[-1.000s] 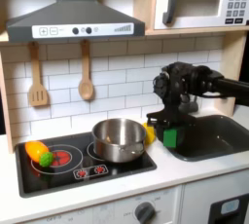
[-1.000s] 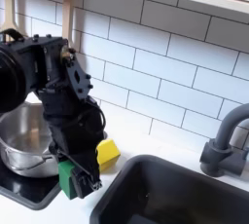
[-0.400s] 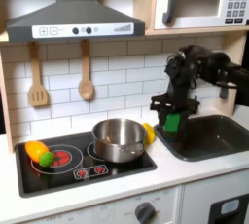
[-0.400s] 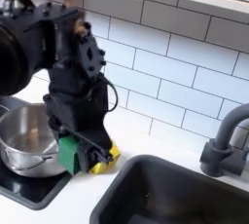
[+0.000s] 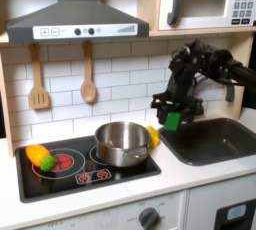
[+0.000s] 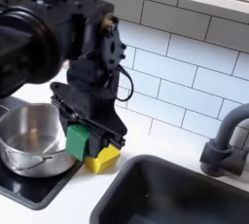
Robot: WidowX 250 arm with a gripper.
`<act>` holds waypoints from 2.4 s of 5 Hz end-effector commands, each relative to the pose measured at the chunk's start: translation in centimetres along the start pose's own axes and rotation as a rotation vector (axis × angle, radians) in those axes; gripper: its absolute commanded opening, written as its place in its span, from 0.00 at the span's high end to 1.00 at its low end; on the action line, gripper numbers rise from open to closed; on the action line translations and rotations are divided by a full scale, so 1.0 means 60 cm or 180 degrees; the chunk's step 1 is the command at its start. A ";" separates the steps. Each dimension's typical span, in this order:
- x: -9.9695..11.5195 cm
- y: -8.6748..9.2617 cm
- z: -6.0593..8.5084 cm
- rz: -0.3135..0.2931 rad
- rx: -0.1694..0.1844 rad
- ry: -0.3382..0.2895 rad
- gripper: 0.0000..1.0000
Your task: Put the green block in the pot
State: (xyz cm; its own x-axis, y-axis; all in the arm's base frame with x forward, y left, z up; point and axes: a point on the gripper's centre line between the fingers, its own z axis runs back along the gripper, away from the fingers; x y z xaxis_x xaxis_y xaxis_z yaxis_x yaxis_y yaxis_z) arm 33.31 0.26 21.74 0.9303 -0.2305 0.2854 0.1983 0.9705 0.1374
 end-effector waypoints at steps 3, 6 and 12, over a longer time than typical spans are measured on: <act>0.041 0.123 -0.032 0.0908 0.0121 0.0191 1.00; 0.010 0.115 -0.064 0.0881 0.0115 0.0436 1.00; 0.014 0.145 -0.095 0.1033 0.0148 0.0475 0.00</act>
State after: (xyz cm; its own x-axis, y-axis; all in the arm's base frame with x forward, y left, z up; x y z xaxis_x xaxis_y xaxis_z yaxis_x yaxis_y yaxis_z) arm 37.53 8.76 17.78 0.9786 0.1019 0.1785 -0.1220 0.9869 0.1054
